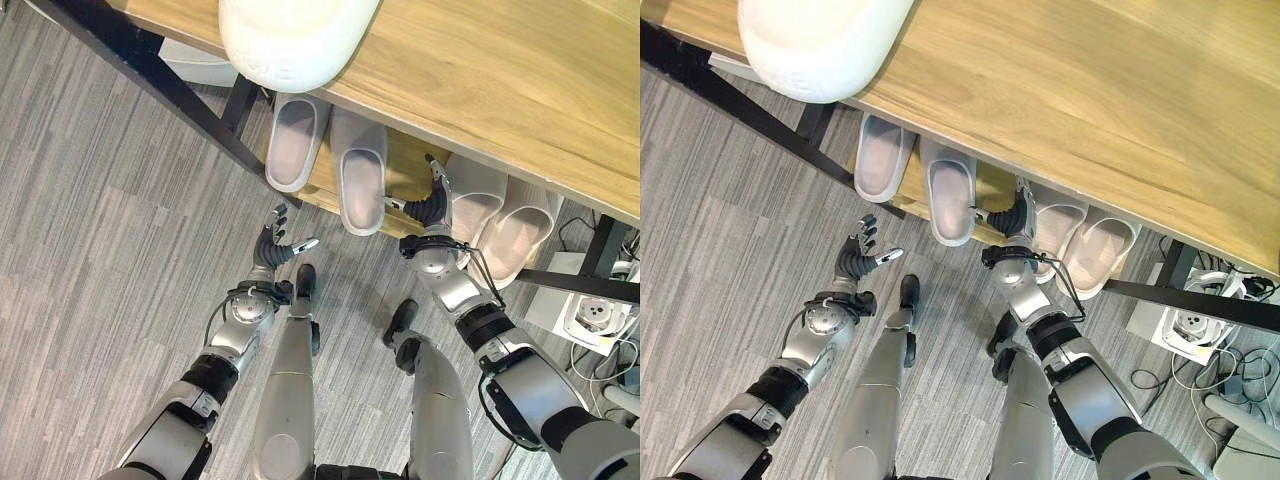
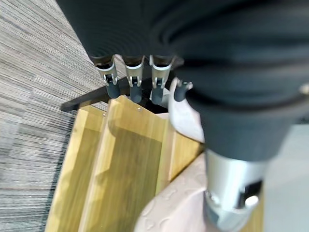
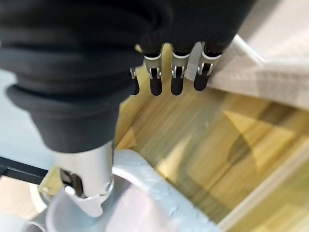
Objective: Arrange the slippers neatly on the shoe rack.
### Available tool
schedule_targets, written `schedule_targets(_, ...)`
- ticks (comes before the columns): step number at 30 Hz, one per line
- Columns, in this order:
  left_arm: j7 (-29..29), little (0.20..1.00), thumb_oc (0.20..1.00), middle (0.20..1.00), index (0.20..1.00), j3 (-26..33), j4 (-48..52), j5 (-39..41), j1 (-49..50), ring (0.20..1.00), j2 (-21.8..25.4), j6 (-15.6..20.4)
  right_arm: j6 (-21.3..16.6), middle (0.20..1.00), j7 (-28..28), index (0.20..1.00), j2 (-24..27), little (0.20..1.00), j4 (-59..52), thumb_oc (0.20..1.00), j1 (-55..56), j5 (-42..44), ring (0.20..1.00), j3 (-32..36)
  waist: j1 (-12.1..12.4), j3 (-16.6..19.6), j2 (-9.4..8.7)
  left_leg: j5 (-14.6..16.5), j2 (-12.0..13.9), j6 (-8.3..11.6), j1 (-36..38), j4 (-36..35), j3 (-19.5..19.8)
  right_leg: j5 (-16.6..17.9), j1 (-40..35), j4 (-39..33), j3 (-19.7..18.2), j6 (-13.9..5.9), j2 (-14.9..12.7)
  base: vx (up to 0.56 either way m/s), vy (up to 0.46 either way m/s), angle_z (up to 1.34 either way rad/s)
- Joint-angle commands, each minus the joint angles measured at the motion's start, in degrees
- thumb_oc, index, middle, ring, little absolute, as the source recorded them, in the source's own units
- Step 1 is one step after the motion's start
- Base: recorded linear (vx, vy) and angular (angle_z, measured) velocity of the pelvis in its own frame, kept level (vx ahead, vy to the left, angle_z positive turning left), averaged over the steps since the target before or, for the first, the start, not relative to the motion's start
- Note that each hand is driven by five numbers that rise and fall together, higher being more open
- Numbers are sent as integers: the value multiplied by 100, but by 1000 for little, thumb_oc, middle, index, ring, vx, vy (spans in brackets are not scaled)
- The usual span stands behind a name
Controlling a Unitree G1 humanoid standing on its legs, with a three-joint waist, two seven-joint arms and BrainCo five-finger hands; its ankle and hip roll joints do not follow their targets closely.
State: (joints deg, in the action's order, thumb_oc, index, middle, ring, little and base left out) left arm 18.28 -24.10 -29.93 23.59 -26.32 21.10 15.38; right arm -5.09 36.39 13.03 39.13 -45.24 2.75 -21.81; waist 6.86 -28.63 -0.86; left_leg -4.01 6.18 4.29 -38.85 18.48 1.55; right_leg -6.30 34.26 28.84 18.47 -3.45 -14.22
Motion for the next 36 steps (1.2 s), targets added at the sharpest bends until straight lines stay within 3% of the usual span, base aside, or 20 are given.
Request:
schedule_targets(1,19,1000,1000,1000,1000,117,158,-130,5,1000,11,102,-544,1000,-235,1000,-79,1000,36,1000,-294,764,1000,59,182,20,32,853,-25,59,187,82,56,-145,-428,-533,-260,-480,-42,1,2,8)
schedule_targets(13,127,1000,1000,1000,1000,58,84,-160,-167,1000,-23,84,-916,1000,-931,1000,-712,1000,225,1000,-445,2472,1000,-207,303,-31,102,823,-95,69,214,1,51,-102,-456,-582,-222,-470,-86,2,2,1)
schedule_targets(16,101,1000,1000,1000,1000,2,118,-89,-211,1000,-19,73,-1093,1000,-1218,1000,-914,1000,410,1000,-665,3525,1000,-64,381,-51,142,810,-120,66,204,-25,63,-78,-437,-577,-222,-488,-96,6,-4,2)
schedule_targets(26,-144,1000,1000,1000,1000,-74,130,7,-122,1000,62,47,-1246,1000,-1731,1000,-858,1000,448,1000,-1054,4810,1000,143,532,-4,141,767,-142,77,315,-167,48,-39,-511,-669,-228,-504,-128,0,0,0)
schedule_targets(30,-275,1000,1000,1000,1000,-9,-68,12,-122,1000,-17,11,-1053,1000,-1781,1000,-425,1000,135,1000,-730,4071,1000,-124,444,63,57,732,-133,89,570,-290,-2,-7,-712,-791,-266,-515,-114,10,-6,0)
schedule_targets(31,-304,1000,1000,1000,1000,53,-52,17,-58,1000,-13,7,-859,1000,-1773,1000,-161,1000,-112,1000,-477,3438,1000,-252,389,139,-3,706,-122,95,729,-401,-22,24,-856,-911,-284,-521,-98,0,0,0)
schedule_targets(33,-317,1000,1000,1000,1000,98,-35,-3,12,1000,-13,-11,-734,1000,-1740,1000,-38,1000,-307,1000,-304,3034,1000,-300,353,187,-34,686,-109,104,870,-503,-44,51,-966,-998,-287,-527,-79,18,-20,-6)
schedule_targets(34,-345,1000,1000,1000,1000,254,-23,-25,275,1000,26,-62,-287,1000,-1590,1000,292,1000,-637,1000,149,1598,1000,-460,249,367,-136,484,-85,94,1184,-828,-123,332,-1238,-1393,-264,-533,-39,18,-24,-21)
schedule_targets(36,-320,1000,1000,1000,1000,444,-85,-100,549,1000,-4,-170,-9,1000,-1547,1000,438,1000,-1127,1000,752,527,1000,-437,103,591,-204,371,-25,111,1635,-1209,-289,502,-1624,-1786,-280,-588,28,83,-24,-44)
